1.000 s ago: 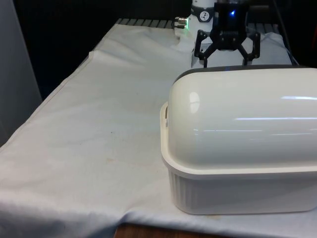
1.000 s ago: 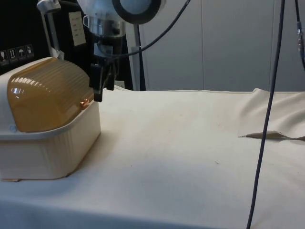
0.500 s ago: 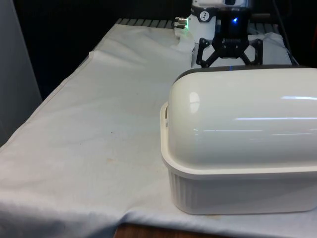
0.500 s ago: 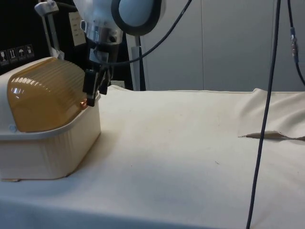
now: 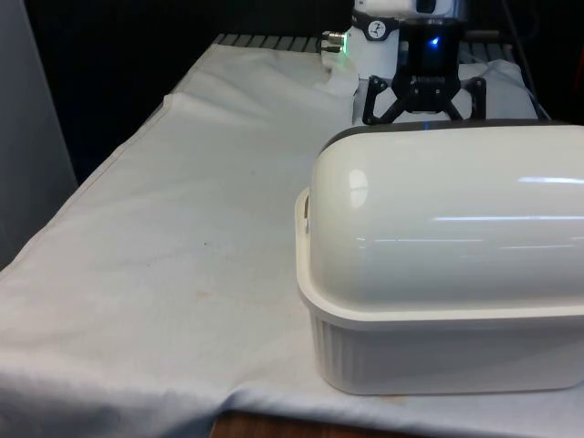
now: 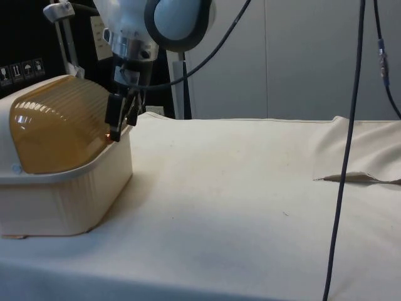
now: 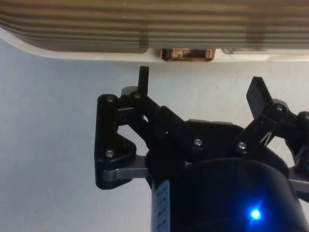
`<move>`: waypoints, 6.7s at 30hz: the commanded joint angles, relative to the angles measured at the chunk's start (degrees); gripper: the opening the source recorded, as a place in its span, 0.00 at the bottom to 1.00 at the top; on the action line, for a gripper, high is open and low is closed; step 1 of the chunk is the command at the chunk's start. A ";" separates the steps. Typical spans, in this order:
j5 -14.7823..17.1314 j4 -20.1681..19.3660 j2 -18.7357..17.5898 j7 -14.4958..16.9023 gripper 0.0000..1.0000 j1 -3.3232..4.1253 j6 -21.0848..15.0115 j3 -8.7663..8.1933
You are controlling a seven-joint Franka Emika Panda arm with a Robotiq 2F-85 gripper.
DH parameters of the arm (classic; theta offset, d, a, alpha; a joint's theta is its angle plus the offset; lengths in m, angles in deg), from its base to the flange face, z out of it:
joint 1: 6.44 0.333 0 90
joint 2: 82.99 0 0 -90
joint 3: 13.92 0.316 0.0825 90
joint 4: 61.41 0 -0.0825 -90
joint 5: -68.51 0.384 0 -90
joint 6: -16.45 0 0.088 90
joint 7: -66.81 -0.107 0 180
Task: Open the lid, then close it.
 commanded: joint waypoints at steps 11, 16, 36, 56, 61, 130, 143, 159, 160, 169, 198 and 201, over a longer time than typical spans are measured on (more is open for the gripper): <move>0.00 -0.97 0.34 0.00 1.00 0.11 0.00 0.11; 0.11 -2.18 0.92 0.00 1.00 0.11 -1.20 0.29; 0.97 -0.52 -0.63 1.55 1.00 -0.74 -0.69 1.43; 0.17 0.17 -1.03 1.66 0.65 -0.57 -0.57 0.74; 0.11 0.17 -1.03 1.66 0.40 -0.52 -0.52 0.69; 0.23 2.01 0.63 4.07 0.00 -0.69 5.90 2.18; 0.06 2.52 0.29 3.78 0.00 -0.57 6.19 2.01; 0.06 3.61 -0.40 3.78 0.00 -0.63 6.07 2.01; 0.06 3.67 -0.46 3.78 0.00 -0.63 6.02 2.01; 0.11 3.67 -0.97 3.78 0.00 -0.63 5.73 2.01; 0.00 4.01 2.35 3.78 0.00 -0.57 6.30 1.95; -0.23 4.18 3.27 3.67 0.00 -0.52 6.53 1.83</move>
